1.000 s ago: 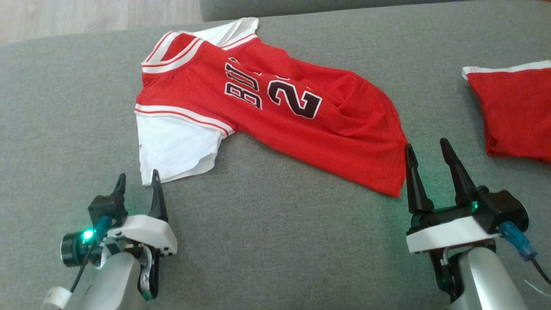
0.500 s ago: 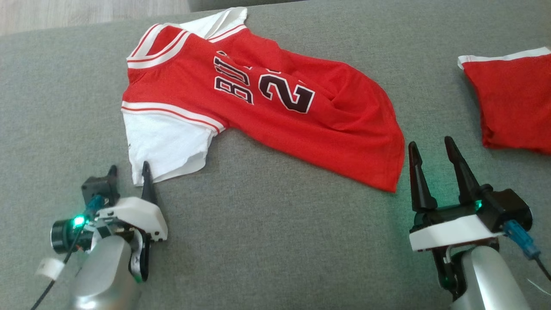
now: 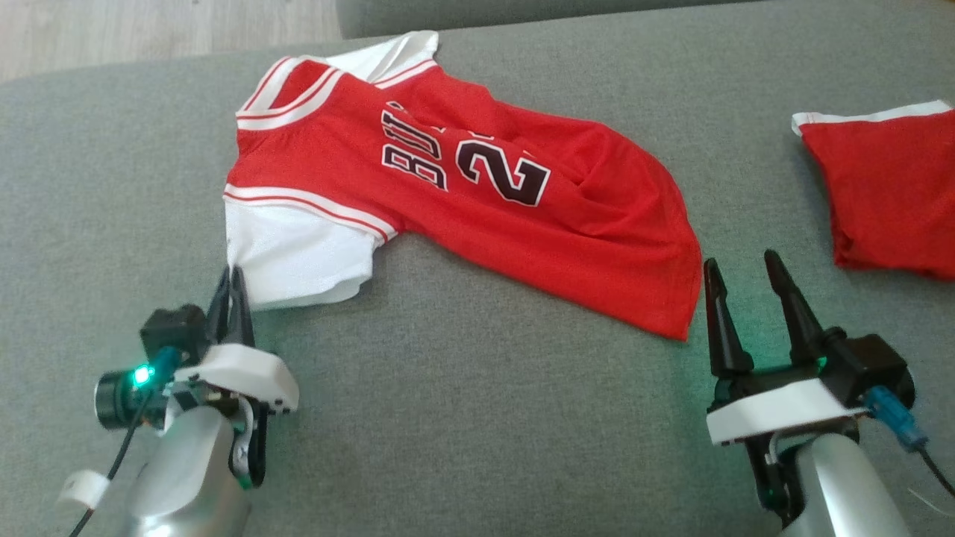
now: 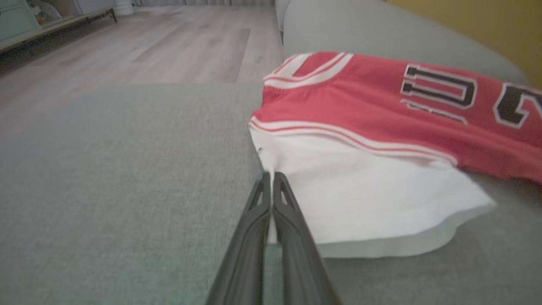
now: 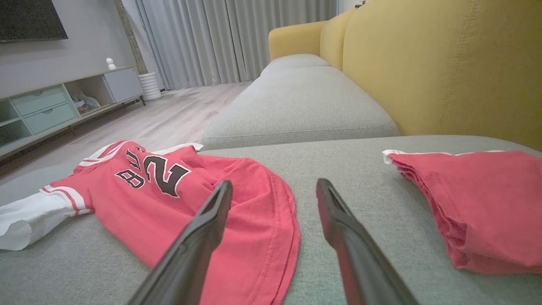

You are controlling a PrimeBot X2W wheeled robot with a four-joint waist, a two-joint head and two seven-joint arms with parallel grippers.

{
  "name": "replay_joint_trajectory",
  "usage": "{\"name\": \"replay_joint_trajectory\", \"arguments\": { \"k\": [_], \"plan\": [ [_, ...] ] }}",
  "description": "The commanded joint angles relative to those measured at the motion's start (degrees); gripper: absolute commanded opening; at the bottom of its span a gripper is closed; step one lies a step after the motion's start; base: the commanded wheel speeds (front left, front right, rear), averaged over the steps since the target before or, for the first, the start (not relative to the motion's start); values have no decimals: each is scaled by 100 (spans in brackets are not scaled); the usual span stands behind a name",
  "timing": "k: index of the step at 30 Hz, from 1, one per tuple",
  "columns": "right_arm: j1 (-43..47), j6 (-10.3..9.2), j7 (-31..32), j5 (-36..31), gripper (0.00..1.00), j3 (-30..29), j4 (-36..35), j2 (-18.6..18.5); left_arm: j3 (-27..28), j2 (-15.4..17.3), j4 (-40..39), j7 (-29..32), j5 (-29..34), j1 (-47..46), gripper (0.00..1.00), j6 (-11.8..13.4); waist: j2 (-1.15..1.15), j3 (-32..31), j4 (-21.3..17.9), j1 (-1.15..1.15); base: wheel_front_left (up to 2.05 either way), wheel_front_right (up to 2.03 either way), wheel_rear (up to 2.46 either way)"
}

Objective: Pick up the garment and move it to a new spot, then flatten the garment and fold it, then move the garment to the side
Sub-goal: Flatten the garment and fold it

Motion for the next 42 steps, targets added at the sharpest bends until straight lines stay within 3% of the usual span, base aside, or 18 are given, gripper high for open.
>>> {"name": "replay_joint_trajectory", "arguments": {
  "k": [1,16,36,37,39,42],
  "plan": [
    [-17,-4,-61,-1,100,133,-78,-19,260,108,-294,-161,-33,-114,0,-7,0,-53,14,0,0,0,0],
    [-72,-4,285,50,100,276,1086,-19,883,-130,-2404,-387,519,548,0,-17,0,-140,143,0,0,0,0],
    [-392,-4,594,377,98,665,1788,-19,1180,-429,-2529,-388,1028,649,0,-398,0,-83,327,0,0,0,0],
    [-397,-4,609,384,82,679,1807,-19,1193,-437,-2515,-388,1044,649,0,-407,0,-88,331,0,0,0,0],
    [-406,-4,639,390,0,706,1839,-19,1216,-453,-2489,-388,1072,649,0,-425,0,-97,335,0,0,0,0],
    [-430,-4,622,378,0,732,1839,-19,1252,-472,-2432,-388,1108,653,0,-448,0,-122,328,0,0,0,0]
  ]
}}
